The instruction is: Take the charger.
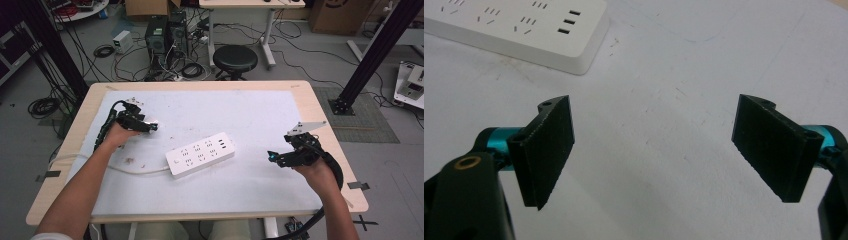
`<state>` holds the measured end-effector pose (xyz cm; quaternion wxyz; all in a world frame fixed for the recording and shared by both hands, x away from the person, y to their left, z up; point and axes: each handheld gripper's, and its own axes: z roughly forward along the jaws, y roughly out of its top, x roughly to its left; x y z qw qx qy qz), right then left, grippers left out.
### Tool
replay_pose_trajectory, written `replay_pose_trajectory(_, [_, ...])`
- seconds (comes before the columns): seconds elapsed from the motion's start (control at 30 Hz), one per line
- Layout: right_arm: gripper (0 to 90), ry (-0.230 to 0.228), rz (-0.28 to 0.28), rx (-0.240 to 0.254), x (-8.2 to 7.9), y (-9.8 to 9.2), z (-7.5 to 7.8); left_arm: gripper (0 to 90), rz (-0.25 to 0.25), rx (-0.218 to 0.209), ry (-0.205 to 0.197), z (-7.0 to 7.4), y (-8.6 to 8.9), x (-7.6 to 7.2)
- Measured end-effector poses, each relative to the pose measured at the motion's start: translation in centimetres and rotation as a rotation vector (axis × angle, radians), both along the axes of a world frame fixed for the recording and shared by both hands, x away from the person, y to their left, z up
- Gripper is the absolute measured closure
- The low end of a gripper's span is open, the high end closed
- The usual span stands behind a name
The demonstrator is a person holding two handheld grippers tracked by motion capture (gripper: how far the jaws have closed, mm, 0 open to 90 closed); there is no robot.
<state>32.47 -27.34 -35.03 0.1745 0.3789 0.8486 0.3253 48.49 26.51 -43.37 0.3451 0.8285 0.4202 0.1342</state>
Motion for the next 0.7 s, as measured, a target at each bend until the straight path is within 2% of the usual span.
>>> replay_pose_trajectory(0.2, [17.5, -0.003, 0.001, 0.000, -0.06, -0.04, 0.10, 26.7, 0.003, -0.001, 0.020, -0.53, 0.16, -0.02])
replay_pose_trajectory(0.47, [17.6, -0.007, 0.002, -0.001, -0.08, -0.08, 0.14, 30.0, 0.001, 0.011, 0.014, -0.46, 0.09, -0.09])
replay_pose_trajectory(0.5, [17.6, -0.007, 0.002, -0.001, -0.08, -0.08, 0.14, 33.7, 0.001, 0.011, 0.014, -0.46, 0.09, -0.09])
replay_pose_trajectory(0.53, [17.6, -0.009, 0.000, 0.000, -0.08, -0.09, 0.11, 33.7, -0.024, 0.007, 0.012, -0.39, 0.05, -0.20])
replay_pose_trajectory(0.57, [17.6, -0.008, 0.002, -0.003, -0.07, -0.10, 0.16, 41.0, -0.026, 0.008, 0.010, -0.38, 0.01, -0.24])
replay_pose_trajectory(0.7, [17.5, -0.019, 0.007, -0.003, -0.06, -0.05, 0.14, 42.1, -0.020, 0.011, 0.008, -0.34, -0.07, -0.33])
